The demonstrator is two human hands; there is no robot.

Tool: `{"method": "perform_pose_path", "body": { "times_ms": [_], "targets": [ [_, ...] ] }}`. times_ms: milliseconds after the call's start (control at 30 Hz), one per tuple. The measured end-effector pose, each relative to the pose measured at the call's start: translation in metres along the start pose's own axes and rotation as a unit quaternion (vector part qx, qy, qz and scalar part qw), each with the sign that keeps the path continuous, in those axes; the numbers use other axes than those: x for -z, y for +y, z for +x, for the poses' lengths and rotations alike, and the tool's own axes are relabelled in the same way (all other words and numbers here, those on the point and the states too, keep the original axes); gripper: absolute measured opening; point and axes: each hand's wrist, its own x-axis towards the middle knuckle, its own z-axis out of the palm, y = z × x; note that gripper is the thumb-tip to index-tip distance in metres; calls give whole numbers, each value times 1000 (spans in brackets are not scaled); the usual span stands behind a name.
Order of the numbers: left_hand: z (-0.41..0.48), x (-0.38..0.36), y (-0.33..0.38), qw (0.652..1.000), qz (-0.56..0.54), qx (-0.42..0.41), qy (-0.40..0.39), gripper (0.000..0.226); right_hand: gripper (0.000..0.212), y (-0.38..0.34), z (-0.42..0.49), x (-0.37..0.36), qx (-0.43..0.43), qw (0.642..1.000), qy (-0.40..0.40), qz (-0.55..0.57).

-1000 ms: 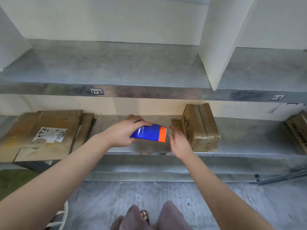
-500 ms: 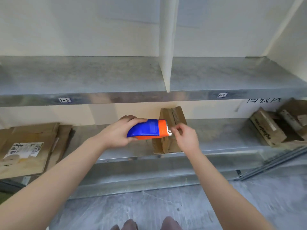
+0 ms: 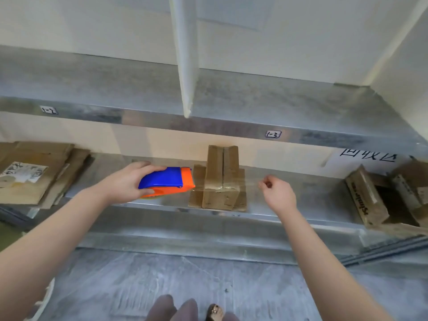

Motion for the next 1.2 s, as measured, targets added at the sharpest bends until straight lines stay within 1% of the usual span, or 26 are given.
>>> {"method": "perform_pose_path", "body": {
  "times_ms": [67, 167, 300, 367, 433, 567, 633, 700, 733, 767, 833, 900, 933, 1000, 1067, 1133, 1200],
  "targets": [
    [2, 0, 2, 999, 23, 22, -1, 71, 17, 0, 5, -8, -1, 1000, -24, -8],
    [6, 3, 8, 998, 48, 36, -14, 72, 23, 9, 9, -18, -32, 998, -57, -5],
    [19, 3, 15, 998, 61, 31, -18, 71, 13, 18, 14, -31, -71, 994, -82, 29],
    [24, 2, 15, 997, 71, 34, -23, 71, 12, 20, 17, -38, -79, 992, -88, 47],
    [29, 0, 16, 995, 80, 42, -34, 71, 14, 19, 20, -47, -82, 989, -98, 70],
    [39, -8, 19, 995, 84, 43, -44, 69, 29, 12, 22, -76, -103, 979, -113, 134],
    [44, -13, 22, 994, 86, 38, -46, 68, 29, 7, 21, -88, -118, 972, -107, 173],
    [50, -15, 24, 994, 86, 35, -51, 68, 24, 4, 22, -96, -146, 958, -101, 225],
    [52, -14, 24, 994, 88, 32, -52, 67, 24, 3, 21, -98, -161, 949, -100, 251],
    [54, -14, 25, 994, 92, 28, -50, 67, 29, 3, 20, -98, -167, 946, -94, 261],
    [56, -12, 24, 994, 101, 17, -49, 67, 35, 4, 17, -96, -125, 965, -43, 228],
    [57, -12, 25, 993, 110, 8, -47, 66, 32, 3, 12, -90, -58, 975, 3, 216],
    [57, -12, 26, 993, 112, 4, -44, 66, 33, -2, 8, -86, -24, 972, 2, 232],
    [58, -12, 28, 993, 115, -6, -36, 65, 41, -16, 3, -78, 29, 970, -33, 237],
    [59, -12, 28, 993, 114, -7, -34, 65, 51, -26, 0, -77, 35, 973, -66, 217],
    [57, -13, 28, 994, 108, -1, -36, 65, 58, -33, 0, -79, 8, 973, -72, 221],
    [54, -16, 25, 995, 97, 2, -40, 65, 59, -36, 2, -80, -28, 964, -69, 254]
  ]
}}
